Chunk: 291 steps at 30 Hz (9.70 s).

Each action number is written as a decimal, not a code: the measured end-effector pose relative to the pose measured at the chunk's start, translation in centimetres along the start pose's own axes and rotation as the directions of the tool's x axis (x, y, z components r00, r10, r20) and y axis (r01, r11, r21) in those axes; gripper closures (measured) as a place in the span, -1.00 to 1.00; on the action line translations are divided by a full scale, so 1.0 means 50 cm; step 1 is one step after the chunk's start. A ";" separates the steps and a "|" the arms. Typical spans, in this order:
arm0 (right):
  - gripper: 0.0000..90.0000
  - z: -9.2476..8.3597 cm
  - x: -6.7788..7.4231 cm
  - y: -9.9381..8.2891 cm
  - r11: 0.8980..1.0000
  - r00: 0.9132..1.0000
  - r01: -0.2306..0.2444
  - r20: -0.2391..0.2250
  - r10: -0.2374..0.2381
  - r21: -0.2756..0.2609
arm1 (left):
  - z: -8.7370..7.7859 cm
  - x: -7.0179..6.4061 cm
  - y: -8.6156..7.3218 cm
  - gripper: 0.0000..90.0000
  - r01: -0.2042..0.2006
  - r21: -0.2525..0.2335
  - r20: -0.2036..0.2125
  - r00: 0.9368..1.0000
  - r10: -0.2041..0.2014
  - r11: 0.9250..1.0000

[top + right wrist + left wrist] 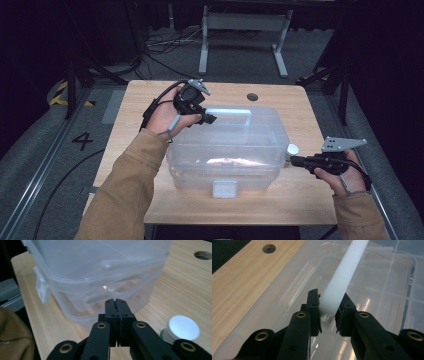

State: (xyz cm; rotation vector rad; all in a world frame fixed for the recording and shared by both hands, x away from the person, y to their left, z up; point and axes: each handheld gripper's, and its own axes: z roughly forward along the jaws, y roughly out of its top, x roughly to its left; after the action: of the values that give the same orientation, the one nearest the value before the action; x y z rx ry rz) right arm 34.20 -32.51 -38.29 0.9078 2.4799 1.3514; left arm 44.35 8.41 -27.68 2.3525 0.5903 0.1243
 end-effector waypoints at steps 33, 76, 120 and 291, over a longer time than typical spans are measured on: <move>1.00 0.025 0.026 0.042 0.998 0.996 0.023 -0.082 -0.027 -0.054 | -0.141 -0.043 -0.034 0.29 0.029 -0.226 -0.041 0.998 -0.039 0.974; 1.00 0.034 0.007 0.102 0.961 0.998 -0.043 0.040 0.056 -0.275 | -0.115 -0.121 -0.231 0.73 0.099 -0.234 -0.108 0.986 -0.127 0.967; 0.15 0.041 0.079 0.115 0.965 0.907 0.092 0.421 0.020 -0.244 | -0.078 -0.013 -0.256 1.00 0.200 -0.257 -0.064 0.973 -0.223 0.945; 0.84 0.166 -0.056 0.287 0.894 0.717 0.020 0.630 0.298 -0.447 | 0.092 -0.093 -0.342 0.65 0.029 -0.026 0.225 0.974 -0.023 0.999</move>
State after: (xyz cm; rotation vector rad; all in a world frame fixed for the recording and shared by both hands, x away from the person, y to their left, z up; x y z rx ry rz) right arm 46.10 -22.54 -31.81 1.2229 1.4971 1.2137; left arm 34.84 14.67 -42.00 2.2887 0.5043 -0.1427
